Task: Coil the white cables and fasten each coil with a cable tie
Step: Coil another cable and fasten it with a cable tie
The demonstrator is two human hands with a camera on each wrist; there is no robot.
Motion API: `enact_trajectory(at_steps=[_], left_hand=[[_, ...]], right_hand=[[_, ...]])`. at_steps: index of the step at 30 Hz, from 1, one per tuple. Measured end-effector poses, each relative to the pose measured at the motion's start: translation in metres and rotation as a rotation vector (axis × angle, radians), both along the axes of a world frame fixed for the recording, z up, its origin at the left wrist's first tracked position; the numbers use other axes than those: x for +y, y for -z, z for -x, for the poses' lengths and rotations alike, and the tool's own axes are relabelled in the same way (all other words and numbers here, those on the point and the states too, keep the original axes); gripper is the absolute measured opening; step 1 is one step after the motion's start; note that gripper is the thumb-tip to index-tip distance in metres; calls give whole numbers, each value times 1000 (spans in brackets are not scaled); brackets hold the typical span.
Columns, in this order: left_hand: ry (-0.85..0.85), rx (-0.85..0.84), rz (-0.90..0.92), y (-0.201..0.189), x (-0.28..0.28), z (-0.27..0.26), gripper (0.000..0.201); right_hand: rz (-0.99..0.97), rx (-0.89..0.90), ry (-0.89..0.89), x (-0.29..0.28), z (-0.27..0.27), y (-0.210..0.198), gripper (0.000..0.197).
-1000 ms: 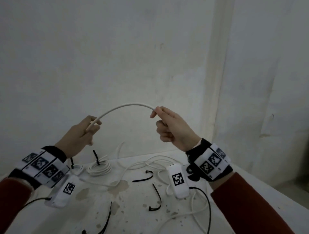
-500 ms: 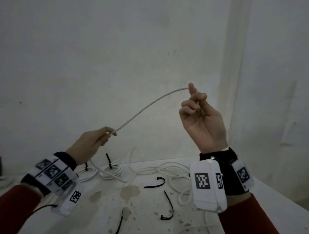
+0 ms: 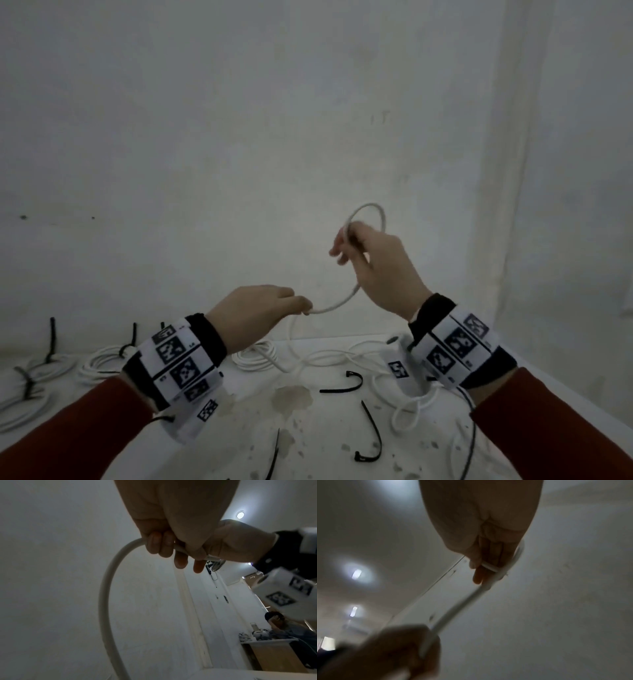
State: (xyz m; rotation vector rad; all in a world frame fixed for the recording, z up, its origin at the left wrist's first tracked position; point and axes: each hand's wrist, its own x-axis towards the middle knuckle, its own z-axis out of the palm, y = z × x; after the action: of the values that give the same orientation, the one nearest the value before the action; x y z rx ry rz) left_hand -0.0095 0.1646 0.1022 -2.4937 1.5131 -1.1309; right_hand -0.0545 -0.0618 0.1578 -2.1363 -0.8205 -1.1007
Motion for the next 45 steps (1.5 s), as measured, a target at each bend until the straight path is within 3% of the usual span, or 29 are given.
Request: enact_trajectory(at_steps=[3,7,10,12,17,20,23,29,33,36,39,41,43,45], left_hand=[[4,-40,-33,-5,5,0,45],[36,-35,29,-17,7,5,29],[88,-52,135,-28,2,7,22],[118,-21,236,-36,-2,6,19],[246,202,462,-36,-16,-6,27],[230,395,647,-31,-20,-12,26],[228,551,789,-20,-21,-21,23],[172,683,749,7,-39,-34,23],[111,688,706,27,-49,-40,23],[67,552,591,26,-59,-38,22],[46,356,445,20,-72,-33,42],[54,239,379,13,-78,-29,39],[82,153,330,5,-82,-24,26],[96,88,289,-2,-85,-18,18]], right_hand=[[529,108,203,-7,5,8,10],[556,379,103,-12,14,11,20],[541,356,18,-10,19,18,51],[332,418,-126,-6,21,24,54],[-437,578,-486,6,23,22,50],[-705,594,-678,5,25,10,43],[-879,607,-884,-2,28,-4,43],[-1079,535,-1105,-17,34,-27,46],[-1207,372,-1241,-30,34,-40,42],[-1264,279,-1347,-36,30,-46,37],[-1220,183,-1300,-37,20,-53,30],[-1125,155,-1165,-35,12,-56,28],[-971,130,-932,-34,4,-56,25],[-709,75,-574,-33,-4,-51,20]])
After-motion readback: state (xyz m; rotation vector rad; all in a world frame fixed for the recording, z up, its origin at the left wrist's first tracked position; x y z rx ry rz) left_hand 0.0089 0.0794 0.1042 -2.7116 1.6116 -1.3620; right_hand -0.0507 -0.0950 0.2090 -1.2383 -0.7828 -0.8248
